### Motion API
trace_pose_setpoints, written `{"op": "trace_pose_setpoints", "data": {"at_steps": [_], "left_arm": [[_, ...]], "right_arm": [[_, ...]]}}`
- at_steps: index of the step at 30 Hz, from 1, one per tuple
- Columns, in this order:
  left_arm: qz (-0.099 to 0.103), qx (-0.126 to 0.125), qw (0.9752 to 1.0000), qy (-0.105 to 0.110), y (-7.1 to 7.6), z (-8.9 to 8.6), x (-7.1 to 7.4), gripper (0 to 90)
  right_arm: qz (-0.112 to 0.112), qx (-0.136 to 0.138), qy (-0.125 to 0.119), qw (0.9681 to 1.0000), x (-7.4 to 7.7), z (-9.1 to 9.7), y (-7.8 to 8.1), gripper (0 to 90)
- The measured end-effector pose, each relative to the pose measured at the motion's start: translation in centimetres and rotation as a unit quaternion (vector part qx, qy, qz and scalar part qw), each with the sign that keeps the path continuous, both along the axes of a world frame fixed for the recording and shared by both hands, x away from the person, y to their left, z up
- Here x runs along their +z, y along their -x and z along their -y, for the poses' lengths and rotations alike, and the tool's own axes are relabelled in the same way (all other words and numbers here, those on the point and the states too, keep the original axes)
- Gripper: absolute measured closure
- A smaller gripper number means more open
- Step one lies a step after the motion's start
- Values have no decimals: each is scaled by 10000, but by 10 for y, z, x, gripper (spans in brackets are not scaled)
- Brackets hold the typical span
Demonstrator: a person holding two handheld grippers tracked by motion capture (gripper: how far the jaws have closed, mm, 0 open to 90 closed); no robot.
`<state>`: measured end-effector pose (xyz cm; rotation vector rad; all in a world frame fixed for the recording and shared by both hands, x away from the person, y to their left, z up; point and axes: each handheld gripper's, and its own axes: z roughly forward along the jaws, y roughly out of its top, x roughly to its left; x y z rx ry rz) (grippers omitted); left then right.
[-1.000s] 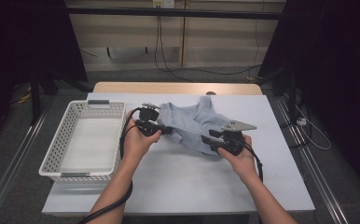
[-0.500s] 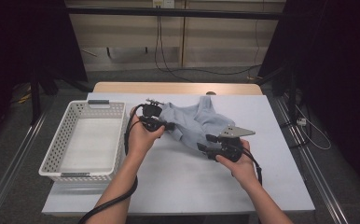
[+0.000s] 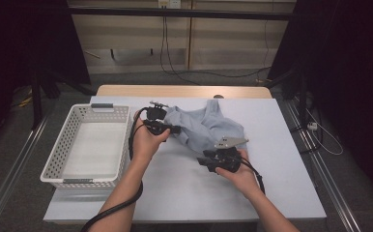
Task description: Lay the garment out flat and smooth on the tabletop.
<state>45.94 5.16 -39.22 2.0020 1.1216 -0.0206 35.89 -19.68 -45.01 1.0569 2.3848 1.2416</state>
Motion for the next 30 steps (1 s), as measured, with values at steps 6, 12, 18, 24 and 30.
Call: {"op": "trace_pose_setpoints", "data": {"at_steps": [6,12,18,24,30], "left_arm": [[-12,-17,10000,45,2,-2,1,856],[-66,-38,9999,140,5,-3,4,856],[-82,14,9997,217,6,-8,4,856],[-84,140,9992,363,6,-14,3,854],[-139,186,9989,399,8,-22,3,854]], "right_arm": [[125,-685,24,9976,-5,12,-9,532],[-50,-626,59,9980,-10,10,-18,602],[-223,-348,116,9991,-18,6,-22,891],[-231,4,169,9996,-14,0,-14,895],[-213,251,382,9987,-14,0,-7,893]]}}
